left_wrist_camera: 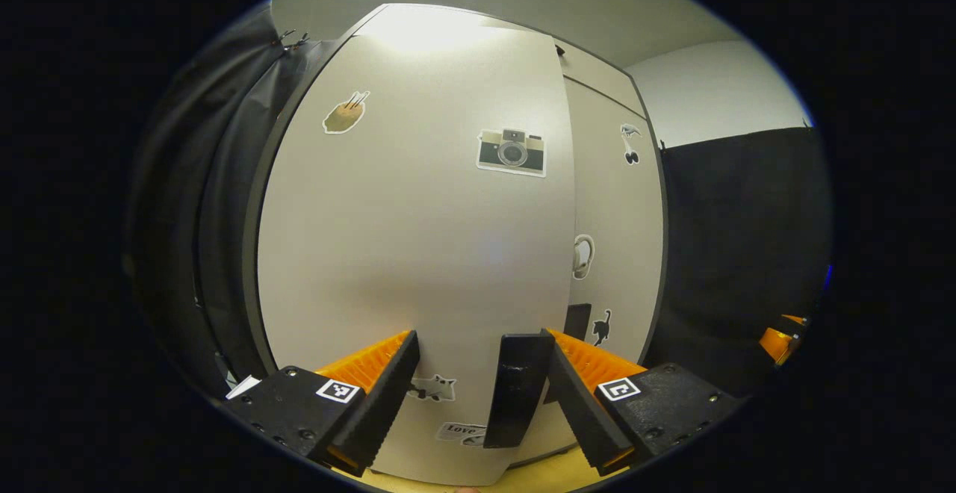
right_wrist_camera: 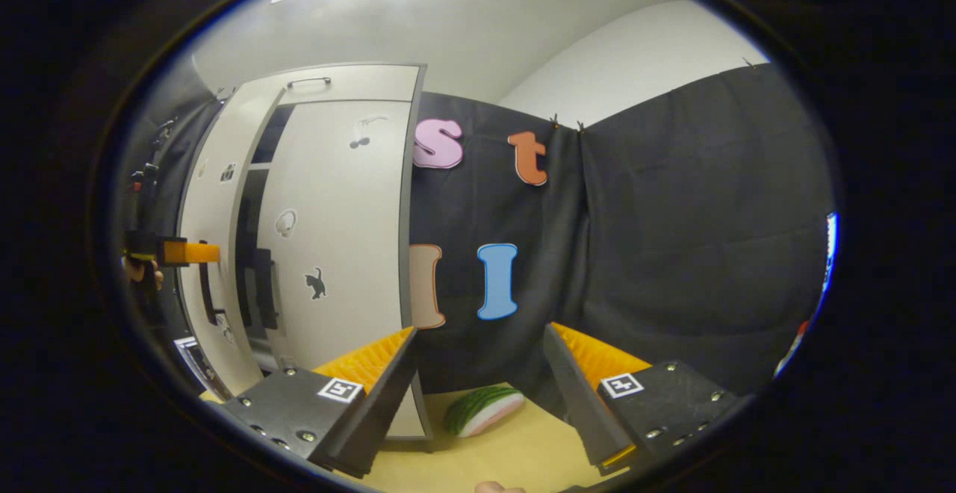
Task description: Grasp the bottle in the cabinet with the left hand and place it on the coaster, then close the right door with the right hand and the left door with the left hand.
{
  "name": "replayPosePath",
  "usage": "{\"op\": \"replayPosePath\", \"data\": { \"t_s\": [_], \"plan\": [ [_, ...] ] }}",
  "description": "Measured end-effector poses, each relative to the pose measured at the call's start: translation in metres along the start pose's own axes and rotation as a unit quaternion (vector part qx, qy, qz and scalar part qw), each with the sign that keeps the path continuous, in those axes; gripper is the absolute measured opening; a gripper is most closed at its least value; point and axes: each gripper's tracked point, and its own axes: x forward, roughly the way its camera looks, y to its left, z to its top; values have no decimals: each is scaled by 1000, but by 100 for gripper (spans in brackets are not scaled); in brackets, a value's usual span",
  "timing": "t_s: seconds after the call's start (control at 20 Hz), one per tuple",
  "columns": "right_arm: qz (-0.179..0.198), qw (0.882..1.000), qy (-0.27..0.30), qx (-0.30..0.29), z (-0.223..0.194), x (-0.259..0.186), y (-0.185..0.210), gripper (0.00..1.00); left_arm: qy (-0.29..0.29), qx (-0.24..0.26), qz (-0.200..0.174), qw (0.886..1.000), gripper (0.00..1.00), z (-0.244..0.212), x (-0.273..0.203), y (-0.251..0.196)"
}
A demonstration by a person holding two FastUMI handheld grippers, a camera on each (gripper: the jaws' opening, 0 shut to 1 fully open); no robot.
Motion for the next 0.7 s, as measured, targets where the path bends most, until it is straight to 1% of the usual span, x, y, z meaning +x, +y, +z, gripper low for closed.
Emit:
{"op": "replayPosePath", "data": {
  "t_s": [0.35,0.4,0.55,0.6,0.7],
  "plan": [
    [-11,1000,11,12,-9,-2,-16,100,4,11,9,1000,100,-3,12,1],
    [-12,1000,13,13,-11,-2,-18,97,4,10,9,1000,100,-4,14,1],
    [-17,1000,16,14,-15,-3,-25,97,8,0,8,1000,99,-7,20,1],
    [-18,1000,17,15,-15,-2,-27,100,9,-4,9,1000,99,-8,22,1],
    [-23,999,20,17,-19,-3,-31,100,11,-2,10,1000,97,-9,26,2]
  ]
}}
